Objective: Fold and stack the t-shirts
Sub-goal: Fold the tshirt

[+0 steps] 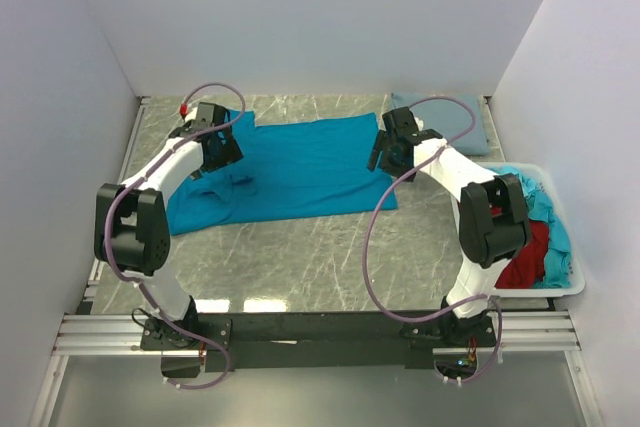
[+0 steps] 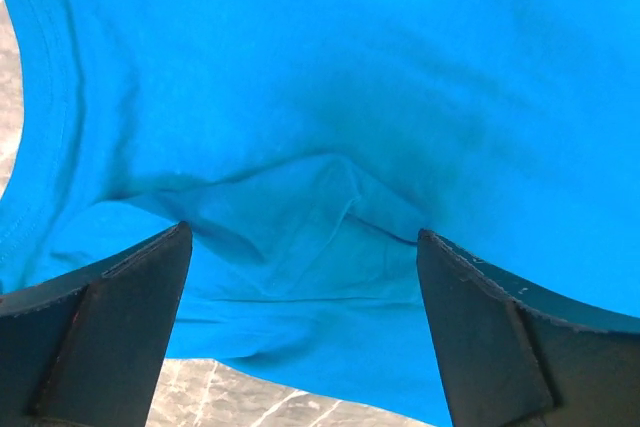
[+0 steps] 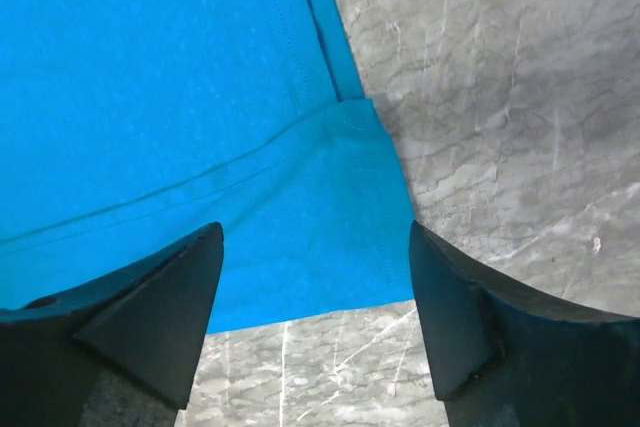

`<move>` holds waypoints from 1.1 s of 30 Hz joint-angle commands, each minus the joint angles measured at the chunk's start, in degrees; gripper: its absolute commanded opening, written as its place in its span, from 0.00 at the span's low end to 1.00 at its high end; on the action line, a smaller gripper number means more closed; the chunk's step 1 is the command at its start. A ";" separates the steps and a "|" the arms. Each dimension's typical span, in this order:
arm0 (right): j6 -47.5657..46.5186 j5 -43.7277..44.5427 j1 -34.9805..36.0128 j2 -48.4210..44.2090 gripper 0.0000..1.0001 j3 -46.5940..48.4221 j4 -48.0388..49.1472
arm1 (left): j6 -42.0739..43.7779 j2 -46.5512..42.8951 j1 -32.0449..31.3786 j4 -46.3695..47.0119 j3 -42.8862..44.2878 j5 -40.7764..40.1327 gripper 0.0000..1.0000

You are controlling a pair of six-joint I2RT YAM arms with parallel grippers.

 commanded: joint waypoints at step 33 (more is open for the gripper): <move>-4.63 3.14 0.10 -19.48 0.88 -14.93 3.43 | -6.71 -6.66 1.41 28.63 -21.62 9.65 0.99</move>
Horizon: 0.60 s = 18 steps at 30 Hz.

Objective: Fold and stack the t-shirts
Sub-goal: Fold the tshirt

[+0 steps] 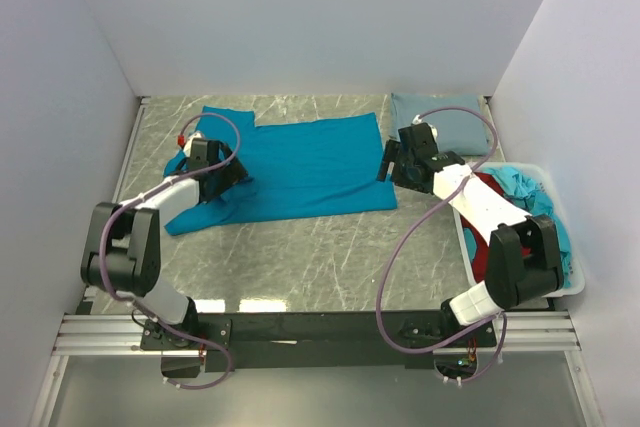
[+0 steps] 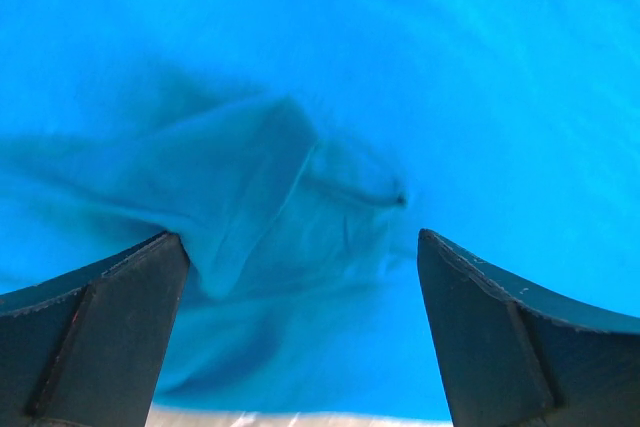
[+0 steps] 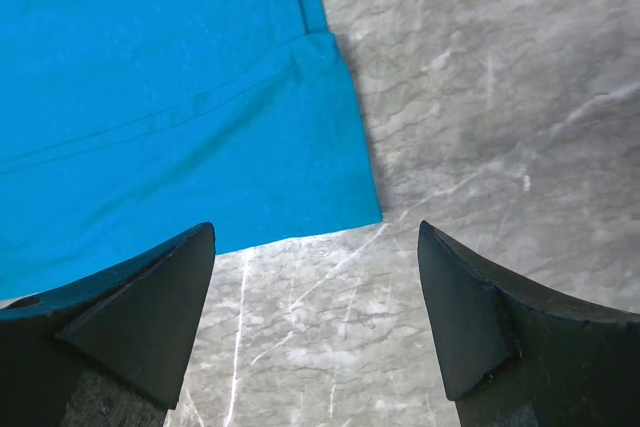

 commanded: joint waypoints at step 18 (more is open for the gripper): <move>-1.03 6.73 0.02 -5.53 0.88 -1.42 -1.76 | 1.39 4.94 2.16 11.27 0.84 2.74 0.99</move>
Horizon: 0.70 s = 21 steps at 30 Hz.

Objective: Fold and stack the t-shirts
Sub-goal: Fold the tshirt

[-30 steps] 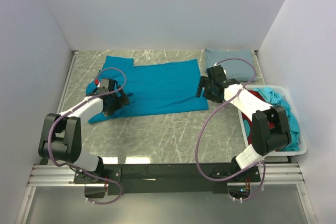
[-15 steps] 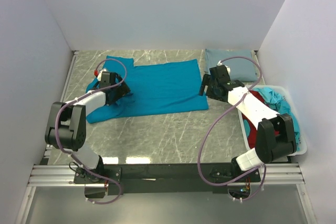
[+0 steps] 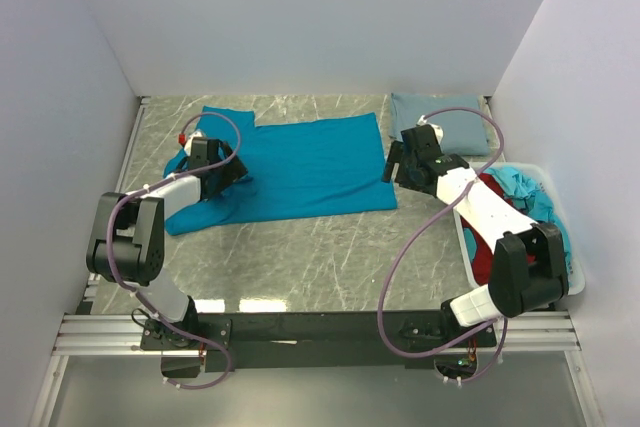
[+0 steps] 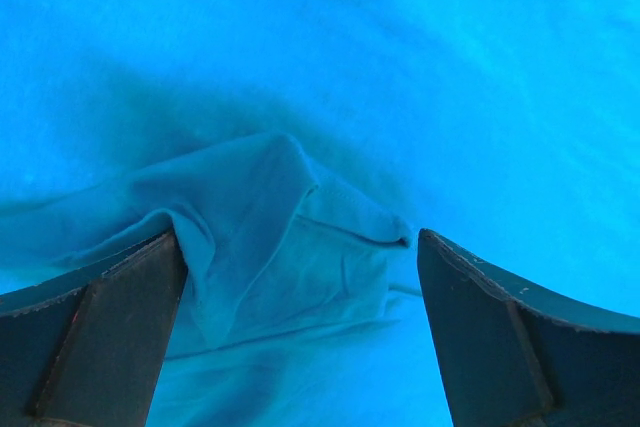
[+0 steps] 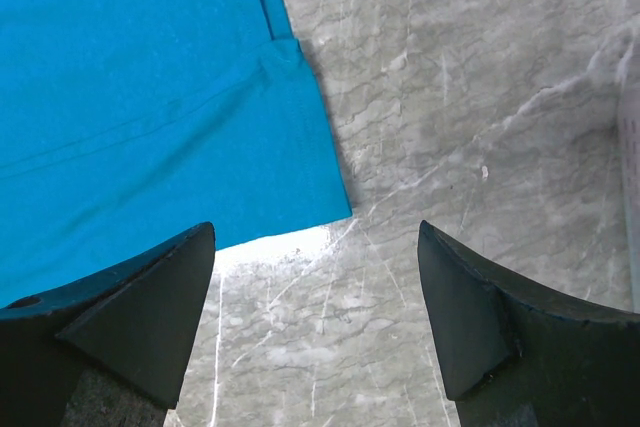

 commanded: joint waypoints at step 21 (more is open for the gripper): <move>-2.26 0.81 0.19 -6.03 0.89 -0.88 0.34 | -1.95 0.18 15.57 10.07 7.79 13.60 0.99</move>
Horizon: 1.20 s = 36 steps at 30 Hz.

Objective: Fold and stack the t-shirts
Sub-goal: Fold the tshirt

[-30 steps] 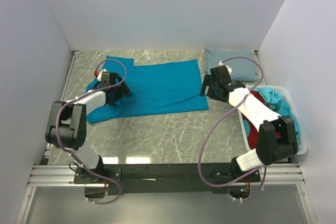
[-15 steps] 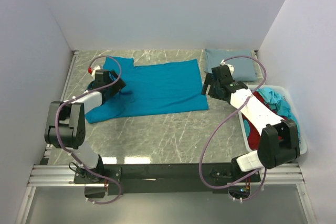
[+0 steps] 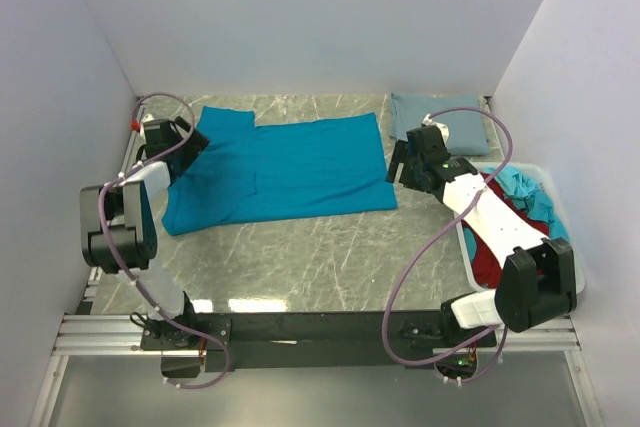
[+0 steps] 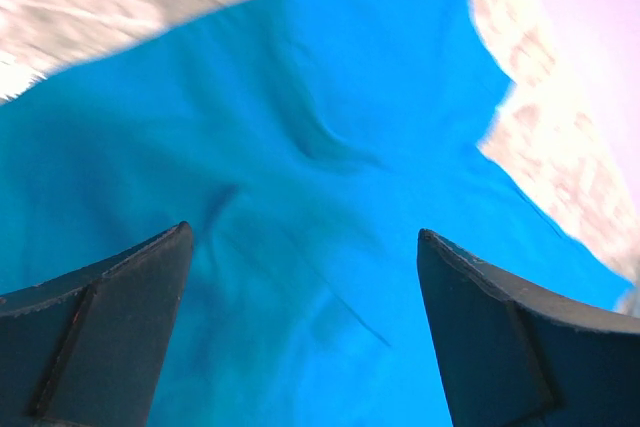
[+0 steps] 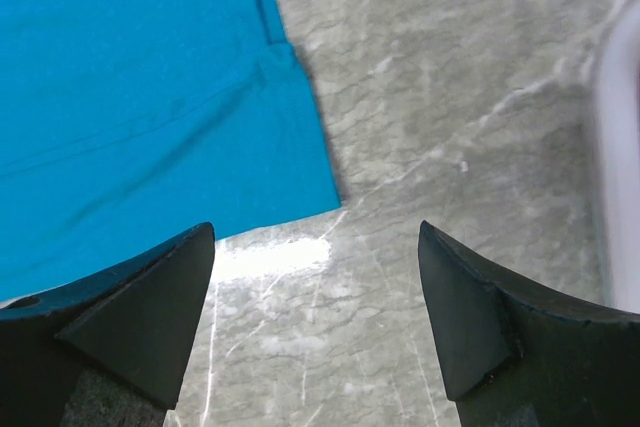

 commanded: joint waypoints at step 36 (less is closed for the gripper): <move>3.66 -13.10 6.52 14.28 0.91 -9.24 9.30 | -3.38 -14.60 -5.13 -10.06 -23.47 6.77 0.99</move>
